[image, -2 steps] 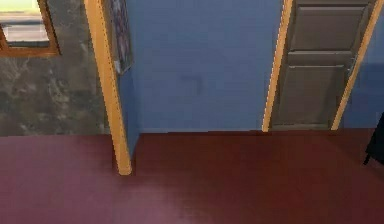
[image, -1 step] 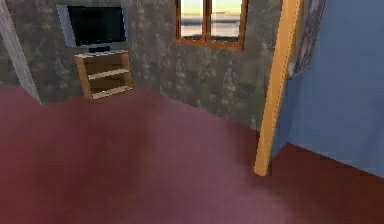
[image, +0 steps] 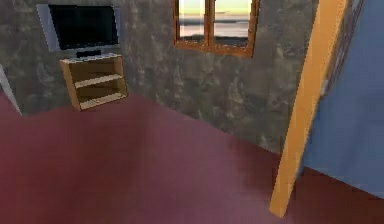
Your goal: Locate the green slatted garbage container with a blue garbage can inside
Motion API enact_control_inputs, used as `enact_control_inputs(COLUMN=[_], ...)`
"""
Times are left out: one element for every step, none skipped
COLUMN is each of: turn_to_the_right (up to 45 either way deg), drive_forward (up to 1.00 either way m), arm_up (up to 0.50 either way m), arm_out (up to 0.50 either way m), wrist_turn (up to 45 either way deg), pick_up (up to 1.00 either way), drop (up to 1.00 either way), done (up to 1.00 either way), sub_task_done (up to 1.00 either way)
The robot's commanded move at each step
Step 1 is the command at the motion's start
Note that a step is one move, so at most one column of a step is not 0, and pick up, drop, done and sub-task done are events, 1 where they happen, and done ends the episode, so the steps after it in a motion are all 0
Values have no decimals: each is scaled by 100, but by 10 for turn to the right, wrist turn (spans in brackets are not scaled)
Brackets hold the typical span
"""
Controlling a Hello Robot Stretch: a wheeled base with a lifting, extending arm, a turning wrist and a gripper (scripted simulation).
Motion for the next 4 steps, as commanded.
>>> enact_control_inputs(turn_to_the_right=[-450, -210, 0, 0], drive_forward=[0, 0, 100, 100], arm_up=[0, 0, 0, 0], arm_out=[0, 0, 0, 0], wrist_turn=[0, 0, 0, 0], pick_up=[0, 0, 0, 0], drop=[0, 0, 0, 0], done=[0, 0, 0, 0], sub_task_done=[0, 0, 0, 0])
